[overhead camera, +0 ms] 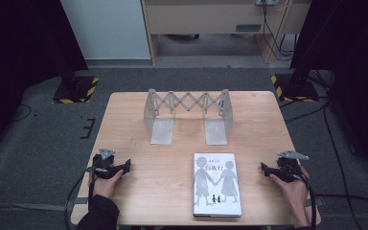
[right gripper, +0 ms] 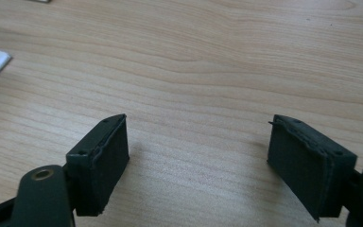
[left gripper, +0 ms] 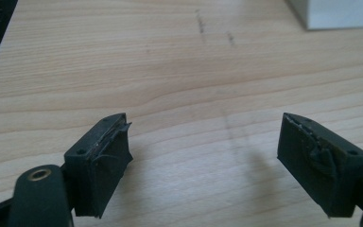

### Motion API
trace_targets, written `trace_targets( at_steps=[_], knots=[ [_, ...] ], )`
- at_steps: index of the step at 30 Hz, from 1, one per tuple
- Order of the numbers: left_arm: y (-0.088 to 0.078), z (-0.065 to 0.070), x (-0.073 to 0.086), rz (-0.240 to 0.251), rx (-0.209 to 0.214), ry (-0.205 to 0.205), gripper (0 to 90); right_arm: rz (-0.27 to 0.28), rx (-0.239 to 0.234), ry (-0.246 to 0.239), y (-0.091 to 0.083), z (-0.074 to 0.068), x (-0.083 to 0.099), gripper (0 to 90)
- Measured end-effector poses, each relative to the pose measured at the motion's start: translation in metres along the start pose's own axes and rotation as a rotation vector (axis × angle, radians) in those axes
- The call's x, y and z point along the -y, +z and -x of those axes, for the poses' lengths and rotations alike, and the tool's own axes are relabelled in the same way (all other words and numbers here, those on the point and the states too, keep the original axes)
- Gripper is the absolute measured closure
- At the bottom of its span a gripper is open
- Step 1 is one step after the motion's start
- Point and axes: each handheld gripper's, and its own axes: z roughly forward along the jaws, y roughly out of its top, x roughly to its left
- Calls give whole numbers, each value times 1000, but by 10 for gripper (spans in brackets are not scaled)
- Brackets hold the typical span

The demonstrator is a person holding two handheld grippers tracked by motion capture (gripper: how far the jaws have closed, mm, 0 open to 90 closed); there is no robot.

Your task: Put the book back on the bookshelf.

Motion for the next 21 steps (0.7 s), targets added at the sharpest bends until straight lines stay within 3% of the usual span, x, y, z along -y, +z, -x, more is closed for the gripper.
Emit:
trace_targets(
  at_steps=[5,10,11,14,18,21],
  knots=[
    [-6,9,-2,27,9,16,170,40,-22,6,-10,-5,-4,229],
    [-10,17,-4,65,43,-3,172,92,-34,-2,-19,-15,-9,219],
    [-12,20,-4,89,64,-16,179,96,-42,1,-20,-16,-10,220],
    [-14,22,-5,101,86,-32,192,100,-54,-1,-22,-18,-12,220],
    [-15,28,-6,117,109,-35,210,87,-112,14,-22,-21,-14,214],
    [-16,32,-8,134,129,-40,215,92,-121,13,-22,-23,-14,223]
  ],
)
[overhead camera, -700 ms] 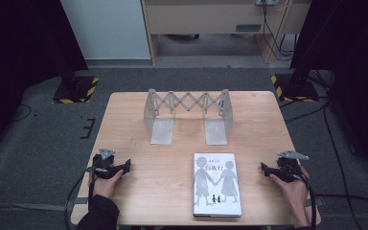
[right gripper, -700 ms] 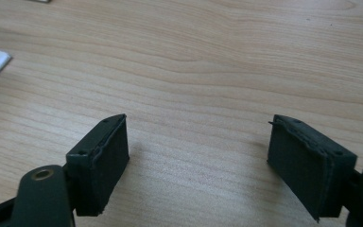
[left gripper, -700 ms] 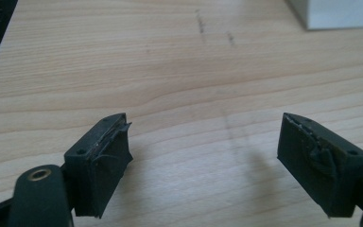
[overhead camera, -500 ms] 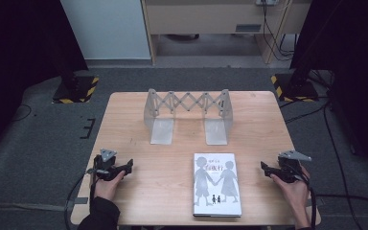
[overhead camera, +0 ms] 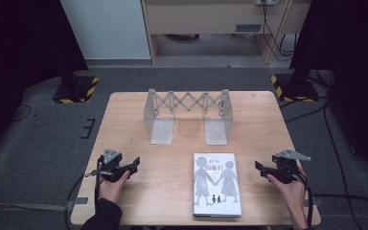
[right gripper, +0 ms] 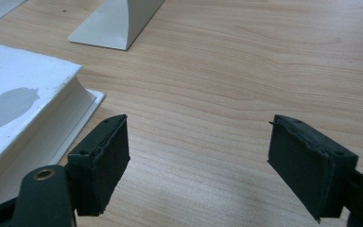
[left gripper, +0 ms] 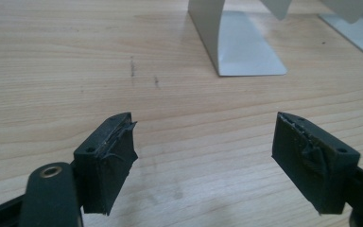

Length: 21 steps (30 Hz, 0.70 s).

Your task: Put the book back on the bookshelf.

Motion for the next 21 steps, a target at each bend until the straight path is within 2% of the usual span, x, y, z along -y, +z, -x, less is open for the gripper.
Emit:
trace_targets(
  at_steps=[6,11,21],
  knots=[
    [-3,14,-2,20,48,19,220,22,-27,3,-4,-7,-3,245],
    [-7,26,-5,50,75,47,220,102,-56,-22,-9,-19,-5,283],
    [-10,46,-8,66,141,71,219,111,-106,-44,-12,-38,-11,314]
  ],
)
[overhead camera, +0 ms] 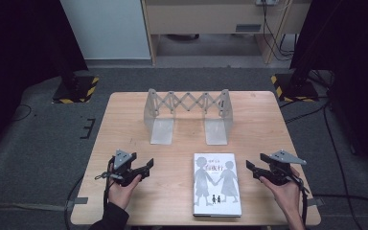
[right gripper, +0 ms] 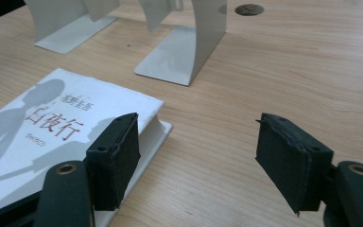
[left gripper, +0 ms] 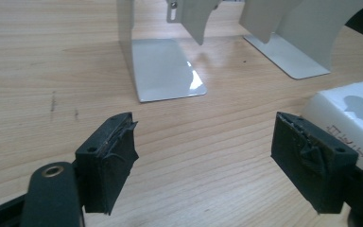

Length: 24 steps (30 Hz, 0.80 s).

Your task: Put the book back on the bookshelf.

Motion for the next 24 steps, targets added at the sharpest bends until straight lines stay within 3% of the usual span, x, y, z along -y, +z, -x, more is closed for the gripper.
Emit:
trace_targets(
  at_steps=[10,24],
  knots=[
    [3,23,-3,-4,81,23,228,-8,-43,-4,2,-11,0,317],
    [10,46,-2,-20,140,54,211,-15,-71,3,7,-19,2,317]
  ],
)
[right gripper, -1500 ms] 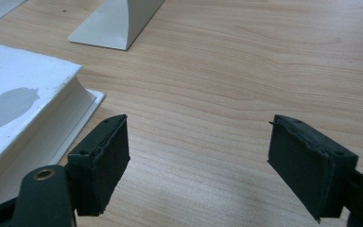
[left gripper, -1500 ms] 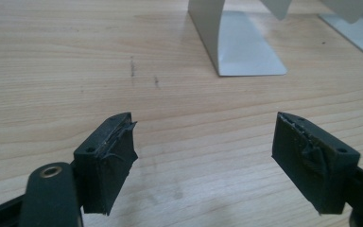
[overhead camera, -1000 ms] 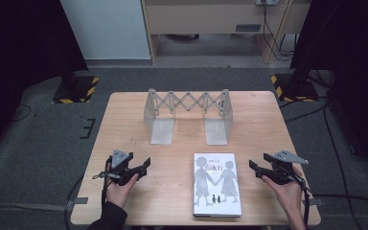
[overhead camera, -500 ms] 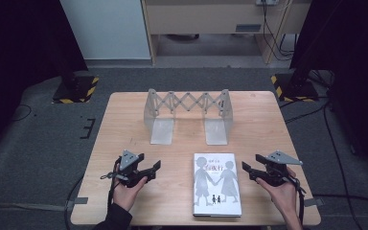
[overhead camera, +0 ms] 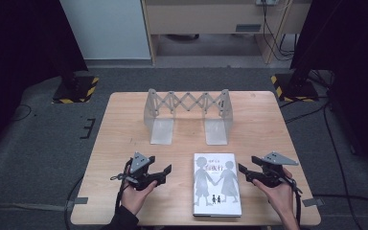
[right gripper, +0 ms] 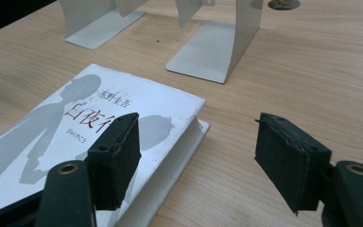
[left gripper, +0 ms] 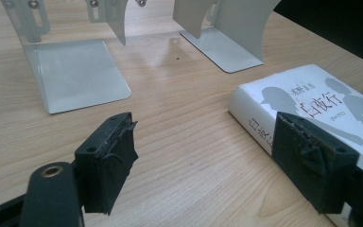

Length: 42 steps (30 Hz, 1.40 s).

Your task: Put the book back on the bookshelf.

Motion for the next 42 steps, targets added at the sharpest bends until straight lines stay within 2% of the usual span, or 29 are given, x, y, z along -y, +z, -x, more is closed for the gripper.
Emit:
trace_targets(
  at_steps=[10,16,20,29,37,42],
  knots=[
    [12,17,2,-27,35,26,191,-17,-35,14,6,-8,3,318],
    [19,27,4,-52,47,57,175,-28,-53,20,10,-12,5,314],
    [23,32,4,-47,61,54,170,-23,-61,22,10,-12,6,316],
    [34,45,8,-83,92,71,173,-40,-83,21,18,-17,11,319],
    [44,59,10,-112,123,80,184,-51,-113,60,24,-19,18,316],
    [52,67,14,-138,139,89,187,-54,-121,64,26,-20,20,307]
  ],
)
